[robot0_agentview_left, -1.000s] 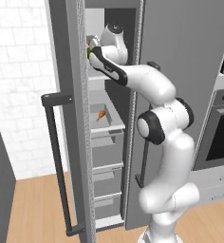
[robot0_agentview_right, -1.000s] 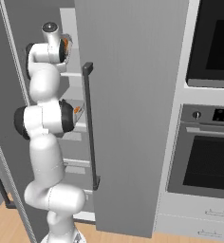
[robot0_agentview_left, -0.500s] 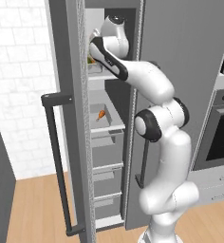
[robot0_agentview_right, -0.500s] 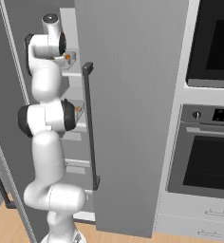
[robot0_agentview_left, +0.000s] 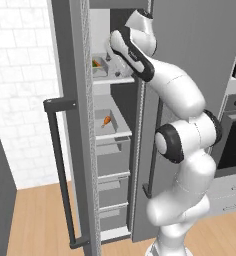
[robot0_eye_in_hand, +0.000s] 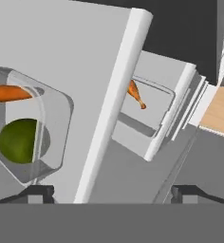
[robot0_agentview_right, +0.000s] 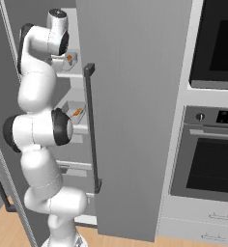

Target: Take the meat container that has the chicken drumstick and place it on the second highest rack of the freezer. Then take the vegetable container that has the lime and carrot and place it on the highest rack of the freezer.

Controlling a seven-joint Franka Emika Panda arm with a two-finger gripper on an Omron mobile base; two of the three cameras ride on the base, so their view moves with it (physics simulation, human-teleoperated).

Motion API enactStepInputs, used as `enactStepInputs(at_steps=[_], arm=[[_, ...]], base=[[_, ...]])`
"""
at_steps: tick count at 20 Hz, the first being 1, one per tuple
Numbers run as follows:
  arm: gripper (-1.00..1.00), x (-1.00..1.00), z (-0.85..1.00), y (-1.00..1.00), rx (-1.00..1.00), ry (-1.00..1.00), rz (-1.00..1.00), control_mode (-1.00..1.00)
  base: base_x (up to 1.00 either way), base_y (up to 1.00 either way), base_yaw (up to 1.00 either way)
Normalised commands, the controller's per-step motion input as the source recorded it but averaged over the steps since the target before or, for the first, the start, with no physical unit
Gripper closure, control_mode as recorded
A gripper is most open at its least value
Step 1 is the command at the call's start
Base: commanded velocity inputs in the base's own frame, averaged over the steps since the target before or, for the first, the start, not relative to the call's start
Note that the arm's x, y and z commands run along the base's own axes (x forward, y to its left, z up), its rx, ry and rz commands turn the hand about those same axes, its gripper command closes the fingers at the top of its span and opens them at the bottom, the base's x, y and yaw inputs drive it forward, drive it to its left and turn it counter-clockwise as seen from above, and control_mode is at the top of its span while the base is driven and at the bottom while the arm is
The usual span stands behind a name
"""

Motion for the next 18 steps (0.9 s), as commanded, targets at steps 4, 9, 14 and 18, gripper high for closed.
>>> enactStepInputs(at_steps=[4,9,14,18], arm=[[-1.0,-1.0,-1.0,-0.21,0.05,-0.16,0.23,-1.0],[-1.0,-1.0,-0.42,-0.23,-0.31,-0.22,0.38,-1.0],[-1.0,-1.0,0.24,-0.41,-0.59,-0.03,0.57,-1.0],[-1.0,-0.97,0.29,-0.32,-0.6,0.0,0.66,-1.0]], base=[[0.0,0.0,0.0],[0.0,0.0,0.0],[0.0,0.0,0.0],[0.0,0.0,0.0]])
